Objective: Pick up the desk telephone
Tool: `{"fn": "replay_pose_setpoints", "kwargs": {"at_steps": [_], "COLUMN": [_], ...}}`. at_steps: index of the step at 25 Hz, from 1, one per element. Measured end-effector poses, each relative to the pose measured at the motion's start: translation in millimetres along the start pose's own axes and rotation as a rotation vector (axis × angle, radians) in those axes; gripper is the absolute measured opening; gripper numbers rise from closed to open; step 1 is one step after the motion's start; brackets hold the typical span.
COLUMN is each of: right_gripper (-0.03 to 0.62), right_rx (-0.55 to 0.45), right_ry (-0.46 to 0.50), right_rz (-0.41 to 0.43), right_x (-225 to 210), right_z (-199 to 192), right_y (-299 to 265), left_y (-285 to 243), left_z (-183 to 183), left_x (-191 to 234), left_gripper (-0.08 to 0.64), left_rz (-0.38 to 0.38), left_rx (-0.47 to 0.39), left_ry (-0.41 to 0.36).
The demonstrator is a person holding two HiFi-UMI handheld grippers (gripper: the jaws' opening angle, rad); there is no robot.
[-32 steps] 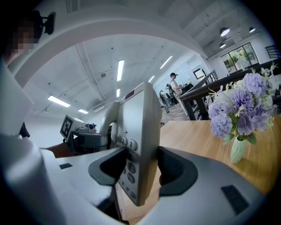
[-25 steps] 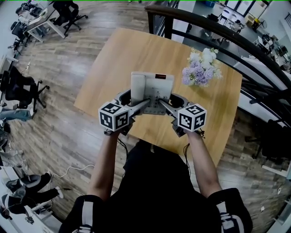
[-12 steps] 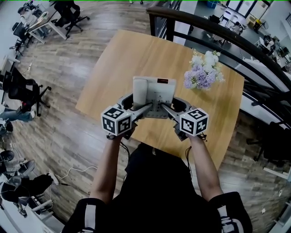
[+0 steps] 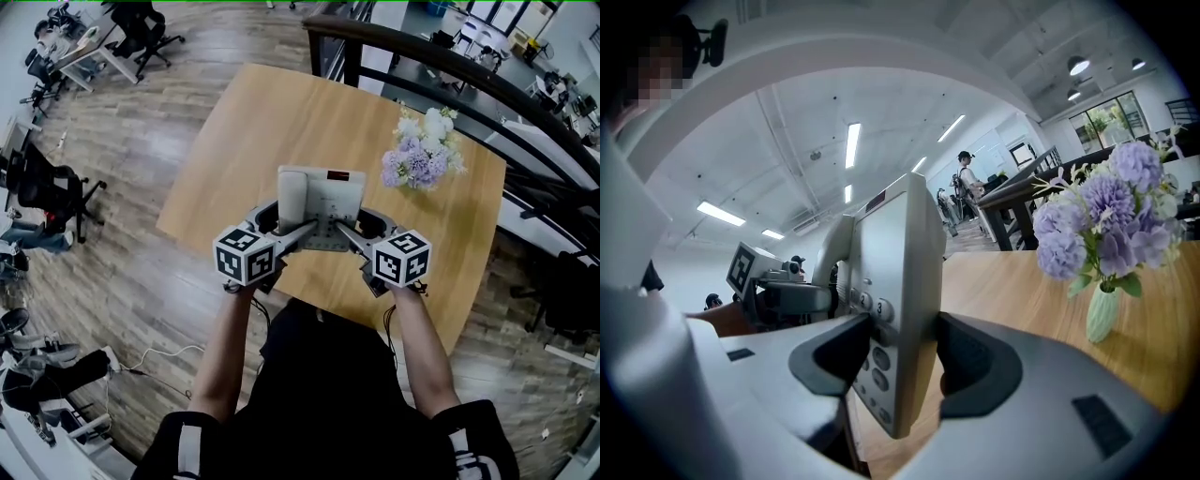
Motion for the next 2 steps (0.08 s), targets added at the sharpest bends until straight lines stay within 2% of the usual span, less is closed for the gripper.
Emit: {"fn": "replay_pose_setpoints", "kwargs": {"at_steps": [2], "right_gripper": [0.241], "right_rx": [0.002], "right_ry": [0.000], "right_rz": [-0.001], "right_x": [-0.8], "right_z": [0.3], "right_y": [-2.6], "left_y": [-0.8], "left_z": [-0.6], "left_x": [2.7], "left_gripper": [0.388], "left_rz": [0.000], "left_rx": [0.002], "left_ry": [0.004]}}
Point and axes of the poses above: the fingertips, and each gripper's own axes: y backward along the fingers, x to its left, z out of its top, the point moved 10 cm from there along y, backward along the fingers, and after that the axes turned 8 degrees about -y, right-handed, at the moved point
